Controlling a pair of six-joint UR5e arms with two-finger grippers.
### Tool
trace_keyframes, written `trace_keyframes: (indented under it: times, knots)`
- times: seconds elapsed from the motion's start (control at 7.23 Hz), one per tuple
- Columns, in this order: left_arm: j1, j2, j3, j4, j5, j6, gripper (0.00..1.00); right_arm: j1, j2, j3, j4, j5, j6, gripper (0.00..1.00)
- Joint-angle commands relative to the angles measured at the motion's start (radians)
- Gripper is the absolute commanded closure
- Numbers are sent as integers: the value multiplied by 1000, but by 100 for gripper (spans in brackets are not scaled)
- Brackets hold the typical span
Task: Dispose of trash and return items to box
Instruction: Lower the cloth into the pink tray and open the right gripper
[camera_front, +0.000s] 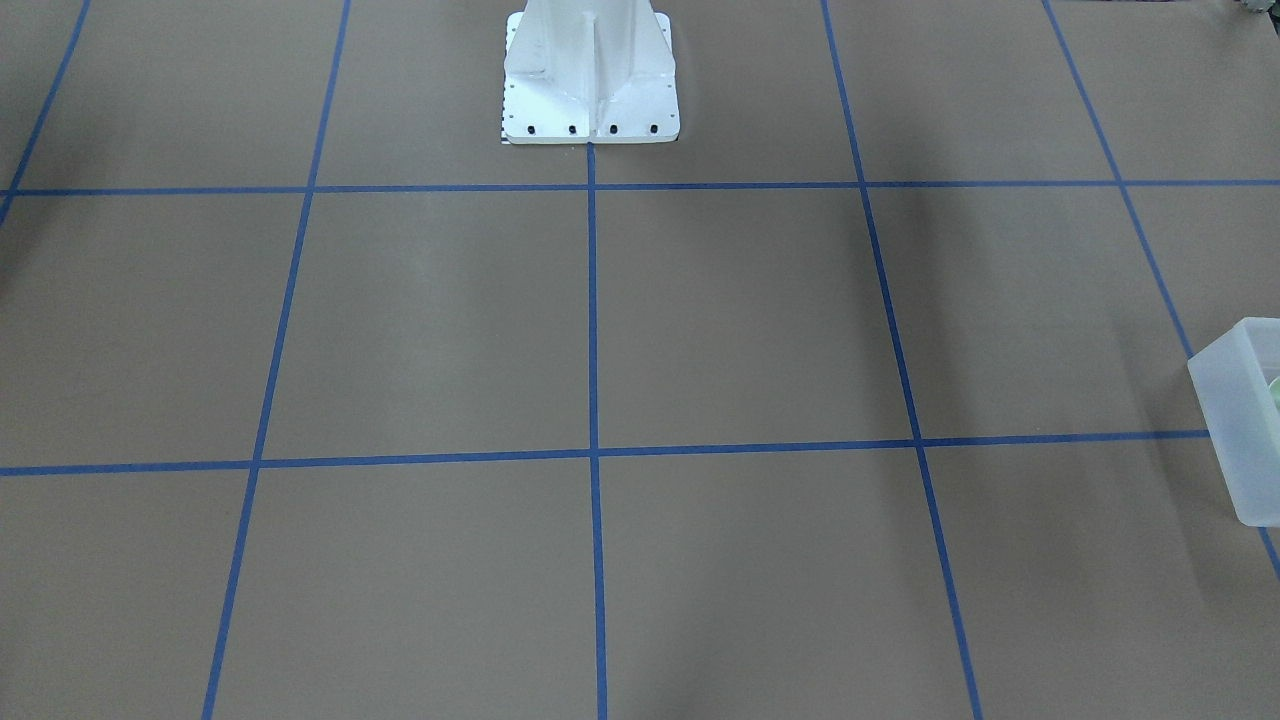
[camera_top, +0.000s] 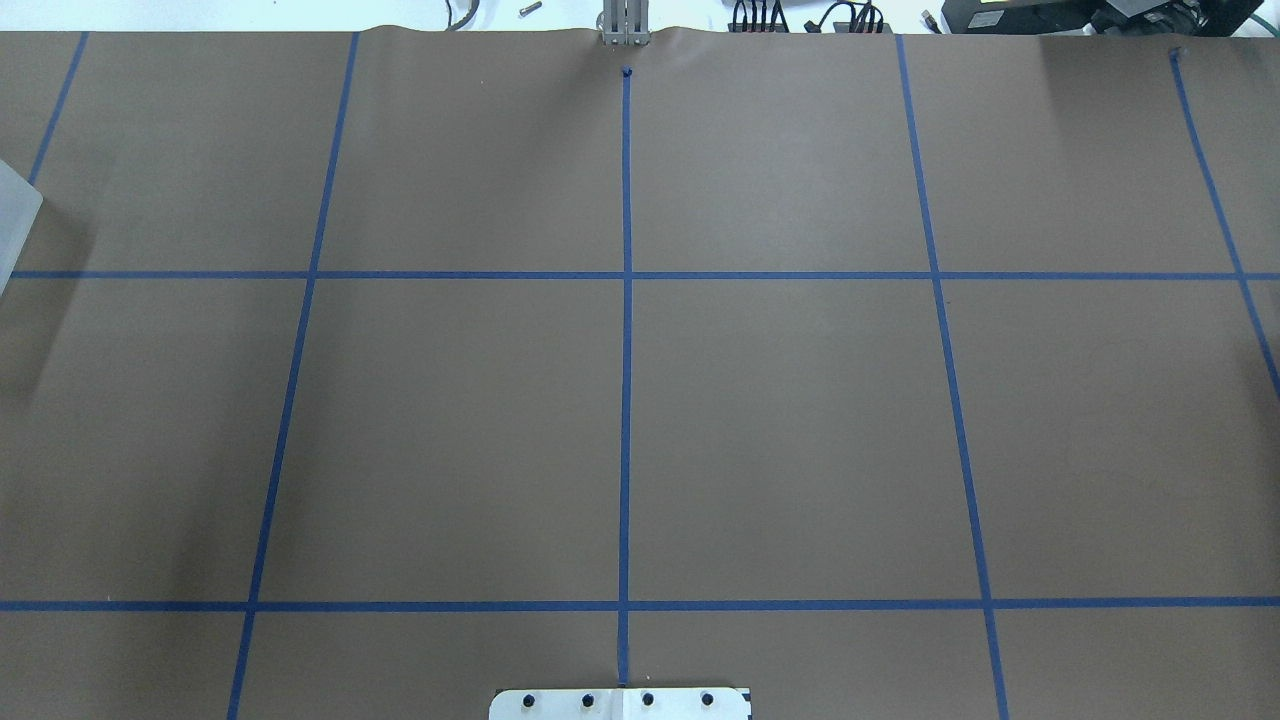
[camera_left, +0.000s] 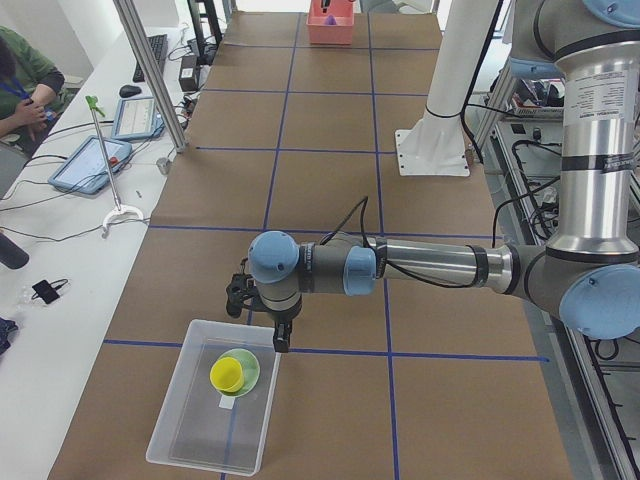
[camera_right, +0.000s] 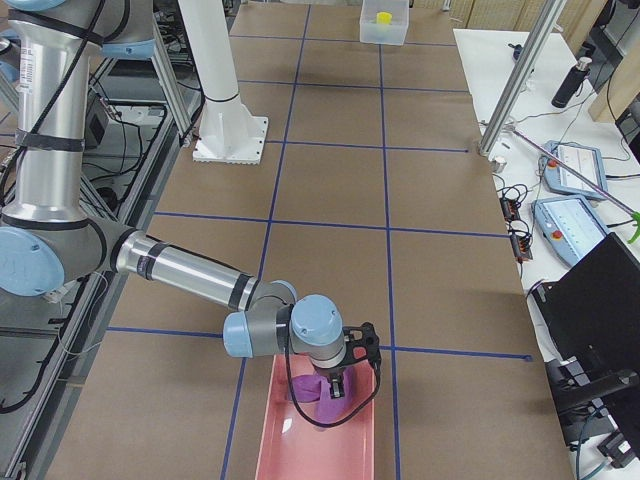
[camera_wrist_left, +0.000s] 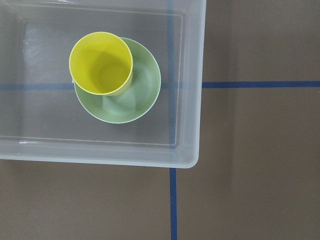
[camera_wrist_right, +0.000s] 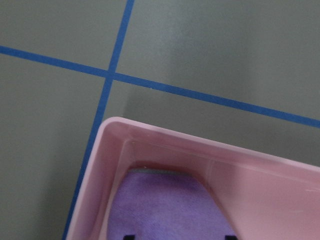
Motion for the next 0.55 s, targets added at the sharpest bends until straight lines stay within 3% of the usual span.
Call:
trace_keyframes:
  times: [0.0,0.28,0.41]
  knots:
    - [0,5,0,0,0,0,1,0,13,78,-128,38,-1,0]
    - [0,7,0,0,0,0,1,3,-7,288,-492,-12,-35,0]
    - [0,7,1,0,0,0,1,8,-25,310,-492,-100,-49,0]
